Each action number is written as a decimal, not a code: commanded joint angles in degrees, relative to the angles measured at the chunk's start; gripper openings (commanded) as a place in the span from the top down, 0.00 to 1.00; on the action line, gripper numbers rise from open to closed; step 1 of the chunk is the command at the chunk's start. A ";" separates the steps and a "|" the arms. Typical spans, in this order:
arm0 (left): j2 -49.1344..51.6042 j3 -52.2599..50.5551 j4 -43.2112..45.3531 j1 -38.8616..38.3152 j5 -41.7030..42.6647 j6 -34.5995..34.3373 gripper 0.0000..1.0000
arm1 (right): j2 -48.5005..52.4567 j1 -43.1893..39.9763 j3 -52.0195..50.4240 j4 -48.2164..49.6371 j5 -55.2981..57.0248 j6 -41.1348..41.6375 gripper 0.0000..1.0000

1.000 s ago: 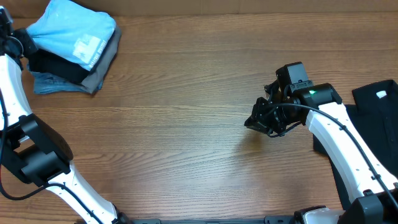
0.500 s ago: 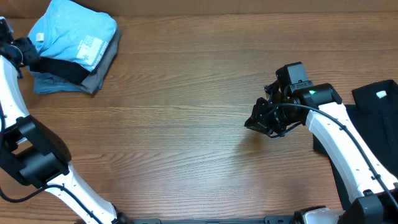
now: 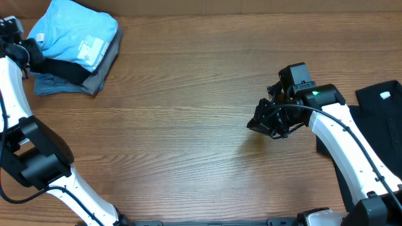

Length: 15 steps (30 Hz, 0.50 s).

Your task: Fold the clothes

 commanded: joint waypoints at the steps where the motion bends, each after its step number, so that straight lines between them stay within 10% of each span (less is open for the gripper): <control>1: 1.20 -0.24 3.34 0.00 -2.14 0.63 0.72 | -0.37 -0.24 0.85 0.22 -0.44 0.59 0.91; 4: 1.29 -0.24 5.84 0.00 -1.97 0.66 0.94 | -0.37 -0.24 0.85 0.26 -0.44 1.16 0.91; 12: 1.20 1.60 4.68 0.72 -0.63 0.76 0.96 | -0.37 -0.24 0.85 0.24 -0.44 1.16 0.91; 15: 0.68 2.16 -1.25 0.70 2.64 0.87 0.64 | -0.37 -0.24 0.85 0.28 -0.44 1.16 0.91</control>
